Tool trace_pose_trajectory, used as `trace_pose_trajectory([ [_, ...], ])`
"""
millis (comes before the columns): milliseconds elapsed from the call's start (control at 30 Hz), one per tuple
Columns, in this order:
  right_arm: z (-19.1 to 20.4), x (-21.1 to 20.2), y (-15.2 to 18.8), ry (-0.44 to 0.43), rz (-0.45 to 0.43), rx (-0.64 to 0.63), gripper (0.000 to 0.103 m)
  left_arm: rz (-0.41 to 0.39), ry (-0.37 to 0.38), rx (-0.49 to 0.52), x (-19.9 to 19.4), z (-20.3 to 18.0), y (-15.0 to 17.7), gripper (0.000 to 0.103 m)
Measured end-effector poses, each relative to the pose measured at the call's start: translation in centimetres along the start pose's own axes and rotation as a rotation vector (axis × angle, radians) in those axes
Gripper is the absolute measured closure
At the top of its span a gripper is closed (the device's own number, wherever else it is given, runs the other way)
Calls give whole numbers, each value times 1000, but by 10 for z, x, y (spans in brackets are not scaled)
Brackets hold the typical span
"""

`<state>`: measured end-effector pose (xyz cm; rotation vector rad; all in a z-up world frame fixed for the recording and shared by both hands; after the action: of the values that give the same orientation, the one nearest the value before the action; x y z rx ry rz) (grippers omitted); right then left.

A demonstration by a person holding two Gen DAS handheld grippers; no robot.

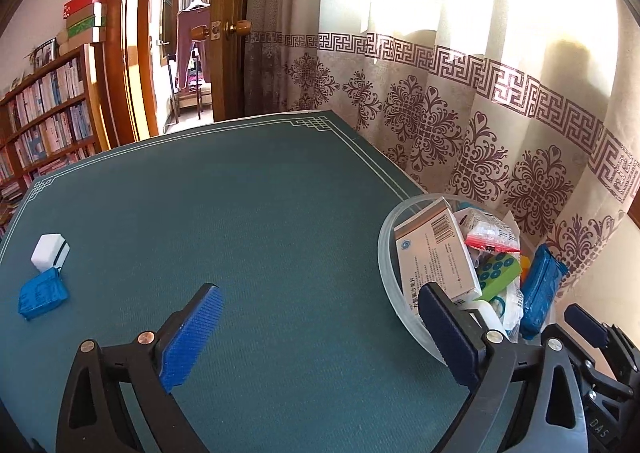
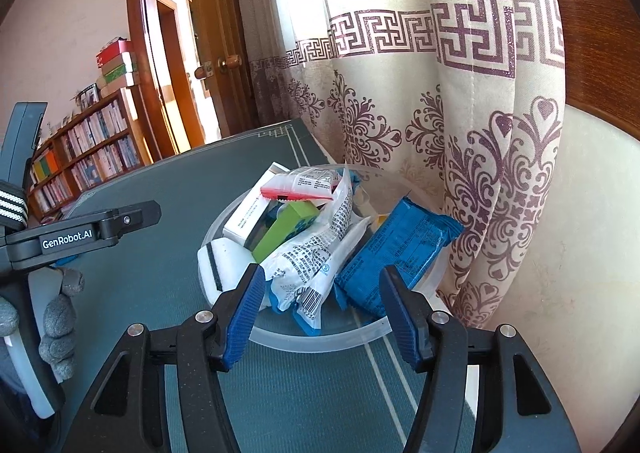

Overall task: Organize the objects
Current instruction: 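Withdraw both tools from the bowl toward the white block and blue pack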

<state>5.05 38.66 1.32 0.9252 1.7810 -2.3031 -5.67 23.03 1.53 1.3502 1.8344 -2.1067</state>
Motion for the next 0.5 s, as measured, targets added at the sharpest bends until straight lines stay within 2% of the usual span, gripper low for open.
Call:
trace_pose_trajectory([
  [500, 46, -2, 4, -68, 8, -47, 39, 14, -117, -80, -6, 69, 11, 1],
])
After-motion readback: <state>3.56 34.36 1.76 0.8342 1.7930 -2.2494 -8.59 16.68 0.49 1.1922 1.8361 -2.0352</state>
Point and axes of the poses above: each gripper's, at about its wrist camera, not at the fingertips, and x roughly the way its jaws point, z to its left, y to its underside, the point moved 9 cm from there along x, roughly the way its jaws point, and after that the axes turned 2 degrees about -z, right-handed, at the moved point
